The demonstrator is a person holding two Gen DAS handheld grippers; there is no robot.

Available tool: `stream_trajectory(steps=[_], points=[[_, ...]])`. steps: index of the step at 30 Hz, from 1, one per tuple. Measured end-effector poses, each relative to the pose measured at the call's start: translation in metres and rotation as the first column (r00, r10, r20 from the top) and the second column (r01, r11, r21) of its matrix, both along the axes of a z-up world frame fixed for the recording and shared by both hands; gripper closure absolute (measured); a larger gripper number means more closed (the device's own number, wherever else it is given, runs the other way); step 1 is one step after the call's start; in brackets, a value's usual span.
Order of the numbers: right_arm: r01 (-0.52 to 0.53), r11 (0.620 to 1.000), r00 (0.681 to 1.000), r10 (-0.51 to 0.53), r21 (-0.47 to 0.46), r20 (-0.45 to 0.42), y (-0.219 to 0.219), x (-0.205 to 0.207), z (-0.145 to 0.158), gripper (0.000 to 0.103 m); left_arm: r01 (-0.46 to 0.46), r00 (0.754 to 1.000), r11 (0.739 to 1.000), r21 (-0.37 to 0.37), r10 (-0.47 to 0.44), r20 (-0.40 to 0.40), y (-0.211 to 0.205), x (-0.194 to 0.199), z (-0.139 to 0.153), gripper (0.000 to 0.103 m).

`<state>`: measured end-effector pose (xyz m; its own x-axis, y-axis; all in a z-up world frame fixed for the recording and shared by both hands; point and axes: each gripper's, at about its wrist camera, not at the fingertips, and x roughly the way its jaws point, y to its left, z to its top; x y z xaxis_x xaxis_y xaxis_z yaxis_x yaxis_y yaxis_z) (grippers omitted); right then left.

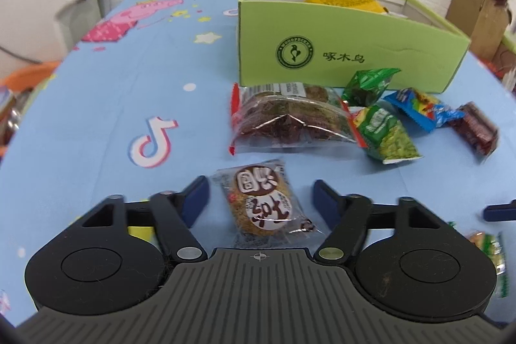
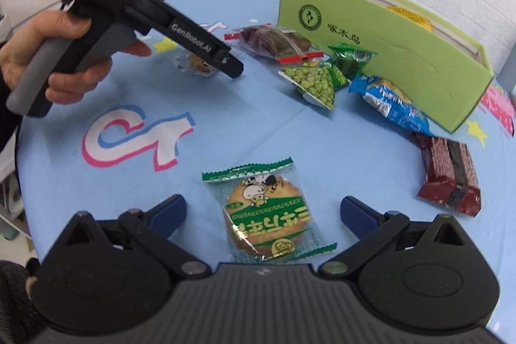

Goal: Organize snacks
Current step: 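Grasp the brown biscuit pack with the left gripper while the right grasps the green biscuit pack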

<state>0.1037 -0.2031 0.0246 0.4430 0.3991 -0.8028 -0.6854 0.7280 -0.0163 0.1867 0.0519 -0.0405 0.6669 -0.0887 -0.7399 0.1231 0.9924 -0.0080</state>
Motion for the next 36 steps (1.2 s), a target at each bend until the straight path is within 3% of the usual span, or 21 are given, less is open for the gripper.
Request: stream_trajectory(steps=[1,2,4,5,9,12,13,16,17,24,30,34,35,36], points=[[0.005,1.000,1.000,-0.005,0.014,-0.013,-0.002,-0.002,0.000,0.008,0.012,1.000,1.000,0.002,-0.012,0.012,0.000,-0.001,0.000,0.074],[0.007,0.999,1.000,-0.006,0.040,-0.028,-0.006,-0.005,0.001,0.021,0.022,1.000,1.000,-0.009,-0.022,0.010,0.001,-0.002,0.001,0.081],[0.030,0.998,0.999,-0.029,0.052,-0.018,-0.011,-0.011,0.006,0.044,0.025,1.000,1.000,-0.013,-0.025,0.005,0.004,-0.003,0.002,0.083],[0.040,0.997,0.999,-0.039,0.064,-0.029,-0.014,-0.013,0.008,0.048,0.022,1.000,0.999,-0.023,-0.022,0.000,0.005,-0.005,0.002,0.084],[0.060,0.997,0.998,-0.060,0.050,-0.009,-0.014,-0.033,0.009,0.049,0.065,0.997,0.991,-0.119,-0.069,-0.029,0.011,-0.030,0.005,0.085],[0.061,0.995,0.998,-0.061,0.078,-0.012,-0.011,-0.056,0.008,0.043,0.110,0.993,0.988,-0.110,-0.113,-0.026,0.008,-0.055,0.005,0.084],[0.069,0.994,0.998,-0.070,0.085,0.001,-0.010,-0.063,0.006,0.040,0.122,0.992,0.988,-0.094,-0.124,-0.019,0.006,-0.063,0.004,0.084],[0.103,0.989,0.995,-0.104,0.109,0.007,-0.006,-0.073,0.000,0.013,0.147,0.989,0.988,-0.048,-0.148,-0.005,0.000,-0.075,0.003,0.082],[0.108,0.989,0.994,-0.110,0.099,0.019,-0.003,-0.076,-0.002,0.010,0.148,0.989,0.988,-0.044,-0.148,-0.003,0.000,-0.075,0.003,0.079],[0.122,0.986,0.991,-0.127,0.110,0.041,0.000,-0.073,0.003,0.011,0.142,0.990,0.989,-0.039,-0.142,-0.009,0.006,-0.080,0.004,0.075],[0.062,0.997,0.995,-0.066,0.047,0.080,0.004,-0.065,0.018,0.014,0.142,0.990,0.990,-0.027,-0.142,-0.005,0.007,-0.078,0.003,0.068],[0.060,0.998,0.998,-0.060,0.006,0.012,0.005,-0.056,0.008,0.047,0.147,0.989,0.989,0.003,-0.147,0.011,0.004,-0.080,0.000,0.067],[0.071,0.997,0.997,-0.071,0.031,0.002,0.002,-0.056,0.006,0.046,0.153,0.988,0.988,0.006,-0.153,0.019,0.004,-0.081,0.000,0.069],[0.079,0.996,0.997,-0.079,0.048,-0.004,-0.001,-0.056,0.006,0.047,0.165,0.986,0.986,-0.003,-0.165,0.028,0.005,-0.082,-0.001,0.083]])
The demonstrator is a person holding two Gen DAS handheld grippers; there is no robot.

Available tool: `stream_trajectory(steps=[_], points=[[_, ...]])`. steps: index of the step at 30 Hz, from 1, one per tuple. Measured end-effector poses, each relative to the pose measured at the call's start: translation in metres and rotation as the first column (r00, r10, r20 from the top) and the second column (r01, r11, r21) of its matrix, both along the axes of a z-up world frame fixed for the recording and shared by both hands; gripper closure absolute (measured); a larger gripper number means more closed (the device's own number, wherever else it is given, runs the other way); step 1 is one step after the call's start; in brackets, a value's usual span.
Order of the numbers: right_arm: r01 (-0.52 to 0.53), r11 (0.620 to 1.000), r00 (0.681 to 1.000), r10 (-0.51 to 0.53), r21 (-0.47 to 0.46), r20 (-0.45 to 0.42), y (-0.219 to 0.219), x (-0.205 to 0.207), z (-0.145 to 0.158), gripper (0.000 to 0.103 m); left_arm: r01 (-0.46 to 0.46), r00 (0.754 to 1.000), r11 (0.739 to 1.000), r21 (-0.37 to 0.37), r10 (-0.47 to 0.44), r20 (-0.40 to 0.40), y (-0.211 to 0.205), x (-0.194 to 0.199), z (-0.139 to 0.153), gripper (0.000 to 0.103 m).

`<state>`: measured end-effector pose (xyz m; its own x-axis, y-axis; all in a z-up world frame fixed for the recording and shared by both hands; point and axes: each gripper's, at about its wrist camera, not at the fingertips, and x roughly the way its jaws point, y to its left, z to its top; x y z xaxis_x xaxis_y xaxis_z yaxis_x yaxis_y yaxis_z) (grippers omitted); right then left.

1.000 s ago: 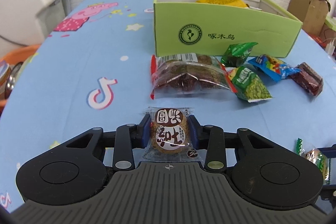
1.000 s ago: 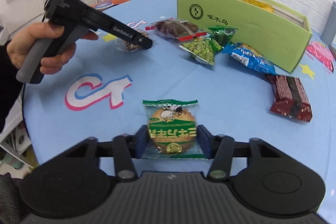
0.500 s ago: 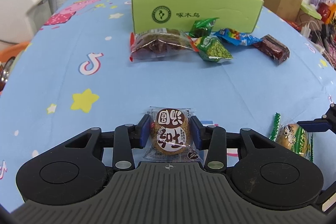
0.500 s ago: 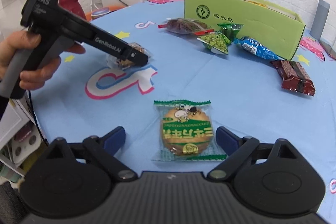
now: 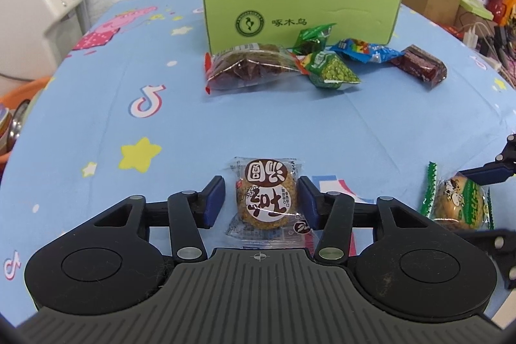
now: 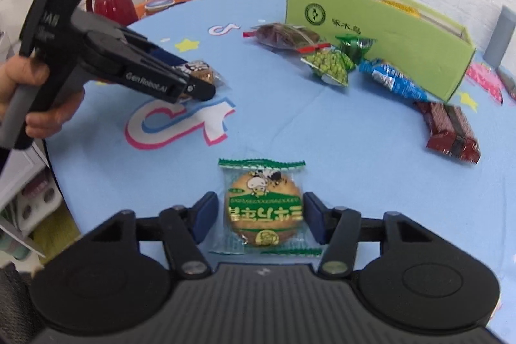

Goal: Organize snacks
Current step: 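Grasp the brown biscuit pack with the left gripper while the right grasps the green biscuit pack, then carry both biscuit packs over the green box and open both grippers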

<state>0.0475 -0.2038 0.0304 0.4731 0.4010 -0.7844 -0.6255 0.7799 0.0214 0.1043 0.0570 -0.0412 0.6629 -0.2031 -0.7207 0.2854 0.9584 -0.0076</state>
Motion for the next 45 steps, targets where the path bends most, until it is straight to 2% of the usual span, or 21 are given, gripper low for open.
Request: stream_trajectory(steps=[4,6,9,14,19,23,27,28,29,30,32,34,39,42,45], points=[[0.025,0.998,0.999,-0.024,0.052,-0.031,-0.007,0.000,0.002,0.051,-0.015,1.000,0.999,-0.030,0.014,-0.013,0.002,0.002,0.005,0.085],[0.031,0.995,0.998,-0.026,0.093,-0.049,-0.011,0.000,0.006,0.051,-0.004,1.000,0.997,-0.077,0.003,-0.016,0.006,0.002,0.012,0.086],[0.047,0.993,0.999,-0.044,0.111,-0.029,-0.013,0.000,0.014,0.051,0.013,1.000,0.990,-0.142,-0.015,-0.013,0.009,0.004,0.027,0.085],[0.055,0.979,0.998,-0.062,0.194,0.032,-0.021,0.022,0.048,0.051,0.040,0.999,0.976,-0.213,-0.041,-0.001,0.009,0.029,0.053,0.085],[0.080,0.964,0.986,-0.114,0.255,0.122,-0.033,0.088,0.086,0.051,0.044,0.998,0.968,-0.246,-0.031,0.054,0.002,0.093,0.090,0.085],[0.102,0.961,0.969,-0.154,0.257,0.192,-0.037,0.163,0.107,0.050,0.054,0.994,0.969,-0.243,-0.029,0.106,-0.009,0.161,0.114,0.084],[0.150,0.959,0.957,-0.201,0.239,0.207,-0.038,0.242,0.099,0.046,0.033,0.994,0.972,-0.232,-0.008,0.108,-0.020,0.227,0.110,0.083],[0.161,0.960,0.960,-0.206,0.231,0.188,-0.038,0.260,0.091,0.039,0.022,0.995,0.975,-0.221,0.000,0.099,-0.022,0.243,0.104,0.082],[0.171,0.959,0.961,-0.213,0.224,0.177,-0.036,0.273,0.082,0.031,0.013,0.996,0.978,-0.209,0.007,0.092,-0.024,0.254,0.097,0.078],[0.176,0.960,0.961,-0.215,0.216,0.172,-0.035,0.282,0.075,0.027,0.003,0.997,0.980,-0.197,0.013,0.081,-0.025,0.261,0.092,0.069],[0.171,0.961,0.963,-0.210,0.216,0.169,-0.034,0.283,0.066,0.019,0.001,0.996,0.980,-0.200,0.017,0.085,-0.022,0.260,0.087,0.060],[0.152,0.954,0.958,-0.206,0.259,0.199,-0.041,0.267,0.068,0.011,0.008,0.993,0.978,-0.211,0.018,0.119,-0.018,0.245,0.089,0.051],[0.157,0.942,0.943,-0.233,0.298,0.238,-0.068,0.214,0.079,0.011,0.058,0.987,0.971,-0.233,-0.021,0.158,-0.018,0.199,0.099,0.044],[0.196,0.939,0.947,-0.256,0.282,0.194,-0.084,0.191,0.070,0.011,0.098,0.985,0.967,-0.237,-0.059,0.165,-0.026,0.167,0.101,0.038],[0.254,0.938,0.948,-0.290,0.237,0.132,-0.098,0.172,0.047,0.011,0.147,0.982,0.965,-0.217,-0.115,0.152,-0.041,0.142,0.093,0.037]])
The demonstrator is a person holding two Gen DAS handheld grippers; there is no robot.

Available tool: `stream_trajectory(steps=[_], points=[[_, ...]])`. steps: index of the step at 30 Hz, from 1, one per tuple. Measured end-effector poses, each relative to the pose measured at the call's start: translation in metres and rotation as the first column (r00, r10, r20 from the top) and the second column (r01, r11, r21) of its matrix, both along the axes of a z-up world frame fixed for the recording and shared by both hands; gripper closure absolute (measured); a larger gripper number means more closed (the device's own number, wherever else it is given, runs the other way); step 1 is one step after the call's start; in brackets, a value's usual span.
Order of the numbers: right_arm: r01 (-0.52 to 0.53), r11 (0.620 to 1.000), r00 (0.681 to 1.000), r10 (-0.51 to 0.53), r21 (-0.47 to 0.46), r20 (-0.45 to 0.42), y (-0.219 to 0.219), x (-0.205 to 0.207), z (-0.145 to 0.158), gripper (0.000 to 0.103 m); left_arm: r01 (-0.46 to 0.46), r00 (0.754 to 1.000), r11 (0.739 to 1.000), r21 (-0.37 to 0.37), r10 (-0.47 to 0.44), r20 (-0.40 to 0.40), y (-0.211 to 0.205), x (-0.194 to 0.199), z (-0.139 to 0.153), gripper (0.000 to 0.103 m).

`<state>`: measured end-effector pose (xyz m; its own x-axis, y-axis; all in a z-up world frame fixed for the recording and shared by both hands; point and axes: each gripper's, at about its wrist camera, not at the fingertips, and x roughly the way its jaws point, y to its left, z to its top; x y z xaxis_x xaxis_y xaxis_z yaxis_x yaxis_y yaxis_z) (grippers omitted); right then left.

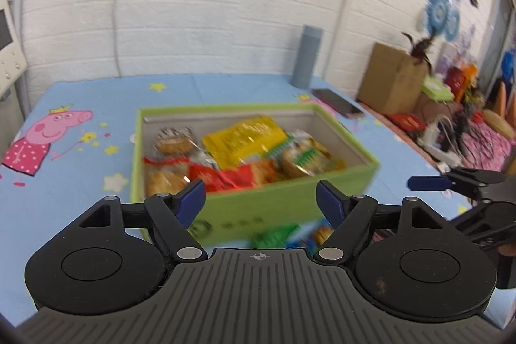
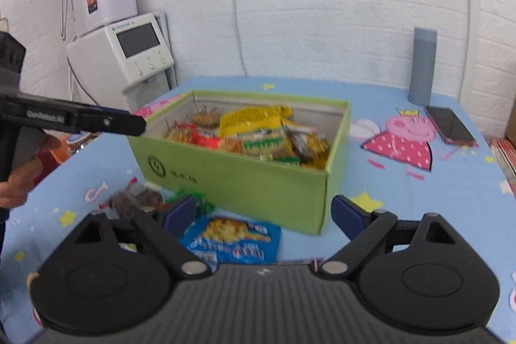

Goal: Organize snacks
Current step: 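Carry both biscuit packs over the green box and open both grippers, then grasp the dark red wafer bar with the left gripper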

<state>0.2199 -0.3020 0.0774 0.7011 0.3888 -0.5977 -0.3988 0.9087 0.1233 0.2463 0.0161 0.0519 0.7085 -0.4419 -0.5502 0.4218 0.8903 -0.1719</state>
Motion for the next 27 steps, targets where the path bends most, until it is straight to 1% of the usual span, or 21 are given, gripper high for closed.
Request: stream_trajectory(steps=[2,4,6,8,10,11,12,14,16,17,18,19,21,23,27], points=[[0.020,1.000,0.998,-0.020,-0.003,-0.056,-0.008,-0.010,-0.018,0.011,0.036,0.999,0.999,0.015,-0.035,-0.028,-0.014,-0.012,-0.010,0.037],[0.033,0.999,0.994,-0.032,0.007,-0.104,-0.015,-0.019,-0.034,0.011,0.087,0.993,0.996,0.022,-0.085,-0.078,-0.032,-0.018,-0.022,0.039],[0.034,0.999,0.991,-0.033,0.013,-0.127,-0.019,-0.023,-0.044,0.011,0.137,0.981,0.991,0.005,-0.135,-0.141,-0.050,-0.018,-0.032,0.046],[0.043,0.999,0.991,-0.043,-0.004,-0.129,-0.020,-0.024,-0.048,0.011,0.193,0.955,0.980,-0.045,-0.198,-0.223,-0.070,-0.016,-0.041,0.051],[0.033,0.999,0.991,-0.035,-0.013,-0.130,-0.021,-0.021,-0.052,0.011,0.243,0.920,0.965,-0.103,-0.263,-0.292,-0.093,-0.009,-0.047,0.052],[0.030,0.999,0.991,-0.032,-0.014,-0.132,-0.022,-0.021,-0.054,0.011,0.249,0.911,0.962,-0.111,-0.272,-0.310,-0.103,-0.005,-0.050,0.052],[0.020,1.000,0.990,-0.022,-0.013,-0.137,-0.022,-0.019,-0.056,0.011,0.244,0.907,0.964,-0.107,-0.265,-0.326,-0.112,0.000,-0.053,0.056],[-0.009,1.000,0.989,0.007,-0.010,-0.149,-0.021,-0.017,-0.060,0.011,0.227,0.898,0.968,-0.108,-0.251,-0.362,-0.126,0.013,-0.060,0.057],[-0.038,0.999,0.987,0.036,-0.011,-0.157,-0.018,-0.018,-0.063,0.011,0.228,0.871,0.964,-0.140,-0.266,-0.414,-0.134,0.022,-0.069,0.062],[-0.048,0.999,0.987,0.046,-0.010,-0.153,-0.017,-0.020,-0.063,0.011,0.224,0.860,0.962,-0.154,-0.270,-0.434,-0.136,0.025,-0.073,0.067],[-0.060,0.998,0.986,0.059,-0.002,-0.155,-0.015,-0.022,-0.062,0.011,0.221,0.860,0.965,-0.144,-0.263,-0.437,-0.139,0.025,-0.076,0.070],[-0.067,0.998,0.986,0.068,0.012,-0.155,-0.015,-0.024,-0.061,0.011,0.222,0.866,0.968,-0.121,-0.252,-0.431,-0.141,0.022,-0.077,0.073],[-0.078,0.996,0.983,0.084,0.043,-0.161,-0.013,-0.032,-0.059,0.011,0.224,0.870,0.969,-0.109,-0.249,-0.426,-0.140,0.014,-0.078,0.072],[-0.088,0.995,0.982,0.094,0.045,-0.164,-0.008,-0.044,-0.058,0.011,0.227,0.872,0.969,-0.101,-0.248,-0.421,-0.135,0.003,-0.077,0.073],[-0.113,0.990,0.979,0.125,0.078,-0.164,0.006,-0.080,-0.055,0.011,0.219,0.884,0.973,-0.080,-0.232,-0.406,-0.119,-0.032,-0.076,0.072]])
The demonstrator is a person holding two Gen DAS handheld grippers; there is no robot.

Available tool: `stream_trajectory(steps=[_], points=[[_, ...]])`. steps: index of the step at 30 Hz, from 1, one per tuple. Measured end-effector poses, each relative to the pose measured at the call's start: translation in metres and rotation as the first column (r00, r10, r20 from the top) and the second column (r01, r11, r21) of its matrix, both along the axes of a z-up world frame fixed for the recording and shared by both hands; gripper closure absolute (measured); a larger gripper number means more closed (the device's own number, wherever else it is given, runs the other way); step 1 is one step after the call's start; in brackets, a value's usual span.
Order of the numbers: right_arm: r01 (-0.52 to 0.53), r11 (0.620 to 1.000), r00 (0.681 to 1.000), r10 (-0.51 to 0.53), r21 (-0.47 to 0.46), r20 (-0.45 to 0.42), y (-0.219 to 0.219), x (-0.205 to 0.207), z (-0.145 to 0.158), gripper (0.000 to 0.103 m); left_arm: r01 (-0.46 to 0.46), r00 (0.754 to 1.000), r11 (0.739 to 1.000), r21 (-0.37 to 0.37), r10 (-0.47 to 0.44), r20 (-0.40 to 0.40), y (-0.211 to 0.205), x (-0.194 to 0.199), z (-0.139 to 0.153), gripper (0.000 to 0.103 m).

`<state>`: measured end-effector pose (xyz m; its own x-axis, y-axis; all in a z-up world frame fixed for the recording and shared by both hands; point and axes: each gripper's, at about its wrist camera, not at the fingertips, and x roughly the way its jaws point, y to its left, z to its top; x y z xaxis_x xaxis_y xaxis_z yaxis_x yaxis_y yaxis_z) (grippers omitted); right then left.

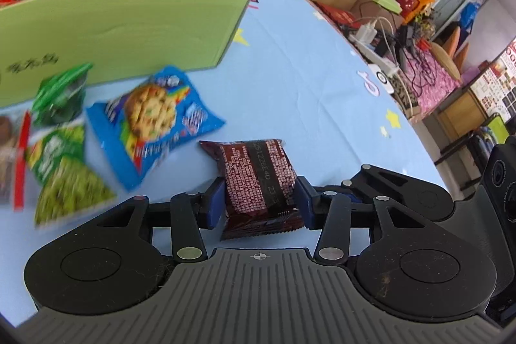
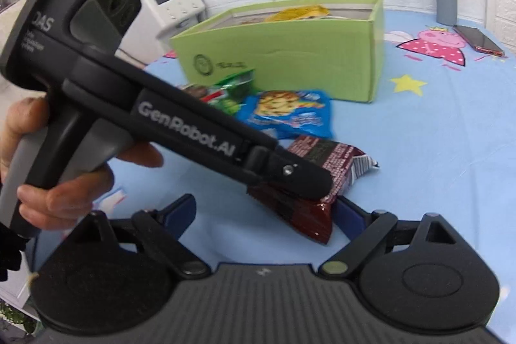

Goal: Organize snacks
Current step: 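Grasp the dark red wafer bar with the left gripper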

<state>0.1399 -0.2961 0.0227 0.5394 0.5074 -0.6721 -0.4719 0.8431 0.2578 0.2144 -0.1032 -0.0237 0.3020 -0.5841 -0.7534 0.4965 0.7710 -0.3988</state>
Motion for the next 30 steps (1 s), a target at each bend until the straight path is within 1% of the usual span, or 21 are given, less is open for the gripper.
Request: stream_trajectory(steps=[4,5,6,9,10,11,12,13,14,15,16,17,19,22,26,28,30], points=[[-0.012,1.000,1.000,0.012,0.020,0.003,0.019,-0.041,0.001,0.011,-0.016,1.000,1.000,0.008,0.015,0.021,0.021,-0.043,-0.001,0.069],[-0.017,1.000,1.000,0.017,0.025,0.005,0.024,-0.050,0.001,0.011,-0.019,0.999,1.000,0.009,0.019,0.029,0.026,-0.053,-0.001,0.066],[-0.020,0.999,1.000,0.020,0.035,0.007,0.029,-0.060,0.002,0.011,-0.023,0.999,1.000,0.012,0.023,0.037,0.030,-0.062,-0.002,0.064],[0.015,0.998,1.000,-0.016,0.065,0.010,0.043,-0.086,0.002,0.011,-0.021,0.998,1.000,0.007,0.020,0.055,0.046,-0.081,-0.001,0.065],[0.033,0.995,0.999,-0.033,0.094,0.004,0.046,-0.094,0.001,0.011,-0.025,0.997,1.000,0.017,0.024,0.070,0.051,-0.085,0.000,0.065],[0.028,0.990,1.000,-0.026,0.140,-0.011,0.048,-0.100,0.000,0.011,-0.037,0.995,0.999,0.033,0.034,0.091,0.055,-0.088,0.002,0.063],[-0.001,0.982,1.000,0.006,0.189,-0.029,0.051,-0.105,-0.002,0.011,-0.060,0.992,0.997,0.045,0.055,0.114,0.061,-0.090,0.005,0.060],[-0.021,0.980,0.999,0.028,0.198,-0.032,0.055,-0.110,-0.002,0.011,-0.088,0.988,0.995,0.050,0.081,0.132,0.069,-0.090,0.009,0.060],[-0.025,0.986,1.000,0.028,0.168,-0.011,0.058,-0.116,0.002,0.011,-0.111,0.984,0.993,0.044,0.103,0.143,0.077,-0.092,0.013,0.058],[-0.023,0.993,0.999,0.020,0.113,0.029,0.060,-0.122,0.008,0.011,-0.130,0.981,0.991,0.024,0.125,0.148,0.086,-0.095,0.016,0.055],[-0.013,0.998,0.998,0.008,0.060,0.070,0.061,-0.127,0.016,0.011,-0.148,0.978,0.989,-0.008,0.147,0.146,0.098,-0.099,0.019,0.054],[0.006,1.000,0.994,-0.009,0.027,0.105,0.060,-0.130,0.022,0.011,-0.162,0.976,0.986,-0.036,0.165,0.139,0.107,-0.102,0.021,0.052],[0.026,0.999,0.989,-0.029,0.019,0.142,0.055,-0.126,0.031,0.011,-0.183,0.976,0.979,-0.090,0.192,0.105,0.119,-0.107,0.019,0.050],[0.042,0.999,0.989,-0.043,0.010,0.140,0.054,-0.109,0.026,0.011,-0.189,0.981,0.972,-0.137,0.195,0.025,0.122,-0.109,0.008,0.050],[0.053,0.995,0.991,-0.043,-0.079,0.129,0.063,-0.088,0.010,0.011,-0.211,0.977,0.960,-0.185,0.204,-0.054,0.124,-0.109,-0.005,0.049],[0.039,0.995,0.994,-0.029,-0.092,0.103,0.065,-0.087,0.004,0.011,-0.210,0.977,0.956,-0.205,0.198,-0.079,0.122,-0.108,-0.008,0.049],[0.026,0.996,0.997,-0.019,-0.085,0.081,0.067,-0.085,-0.001,0.011,-0.201,0.979,0.959,-0.201,0.189,-0.074,0.117,-0.106,-0.009,0.049]])
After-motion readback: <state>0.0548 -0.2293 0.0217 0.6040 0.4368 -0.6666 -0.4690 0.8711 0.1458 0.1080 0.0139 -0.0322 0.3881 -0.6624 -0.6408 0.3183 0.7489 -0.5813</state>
